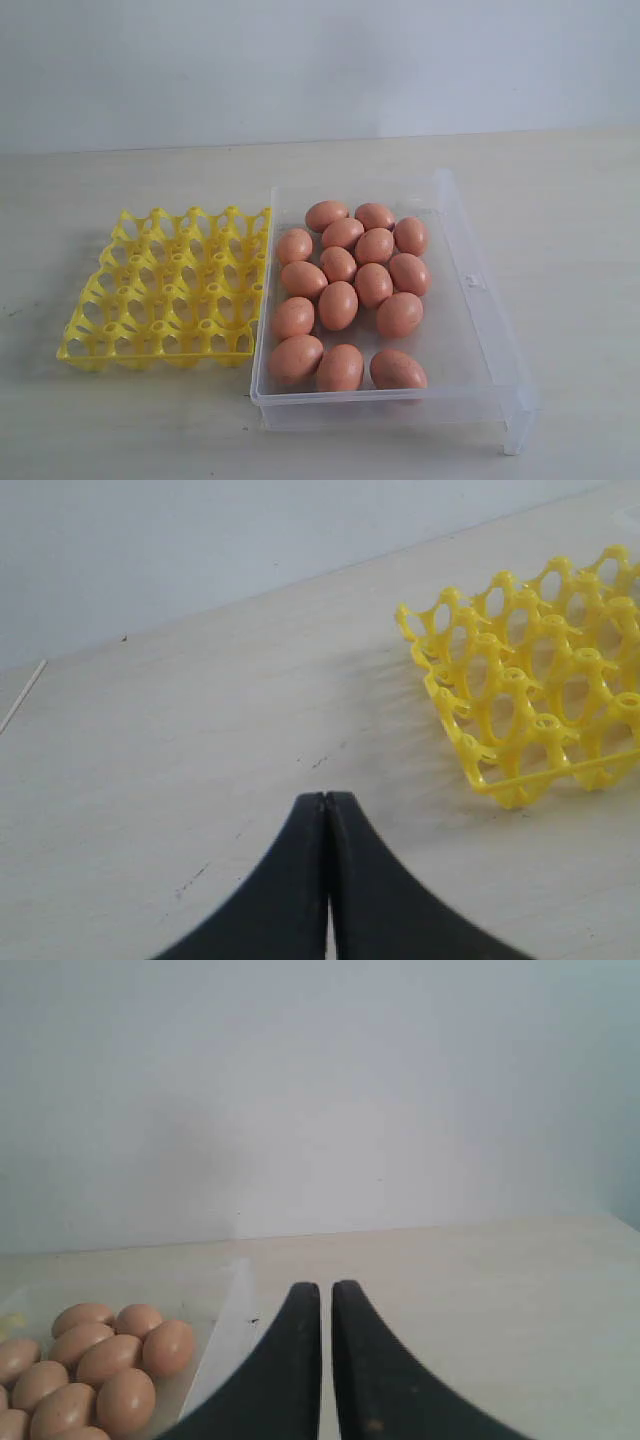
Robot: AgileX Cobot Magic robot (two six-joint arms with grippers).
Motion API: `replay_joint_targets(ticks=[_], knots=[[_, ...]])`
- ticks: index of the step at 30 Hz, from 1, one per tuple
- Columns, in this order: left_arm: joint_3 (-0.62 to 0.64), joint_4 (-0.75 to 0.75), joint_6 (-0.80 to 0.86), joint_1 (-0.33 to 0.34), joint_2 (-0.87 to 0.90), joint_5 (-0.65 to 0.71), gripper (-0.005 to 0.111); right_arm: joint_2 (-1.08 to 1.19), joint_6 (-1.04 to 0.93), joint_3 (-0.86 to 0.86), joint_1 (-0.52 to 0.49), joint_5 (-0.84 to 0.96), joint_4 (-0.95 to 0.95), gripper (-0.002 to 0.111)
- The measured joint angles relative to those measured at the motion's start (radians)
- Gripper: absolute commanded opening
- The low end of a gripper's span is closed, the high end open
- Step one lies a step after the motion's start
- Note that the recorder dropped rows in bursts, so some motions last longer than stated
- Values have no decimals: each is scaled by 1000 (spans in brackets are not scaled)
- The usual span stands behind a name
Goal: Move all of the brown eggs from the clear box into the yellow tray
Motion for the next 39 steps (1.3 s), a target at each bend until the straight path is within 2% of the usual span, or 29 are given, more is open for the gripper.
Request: replay_joint_targets(ticks=[21,29,34,36,39], knots=[[0,0,0,0,0,0,0,0,8,0,0,-14,37,7],[0,0,0,0,0,0,0,0,275,-3,0,-26,126,7],[0,0,0,0,0,0,0,135,354,-144,0,56,130,4],[0,0,0,0,0,0,0,238,315,-239,0,118,130,0],[0,0,0,0,0,0,0,419,220,-390,5,233,130,0]])
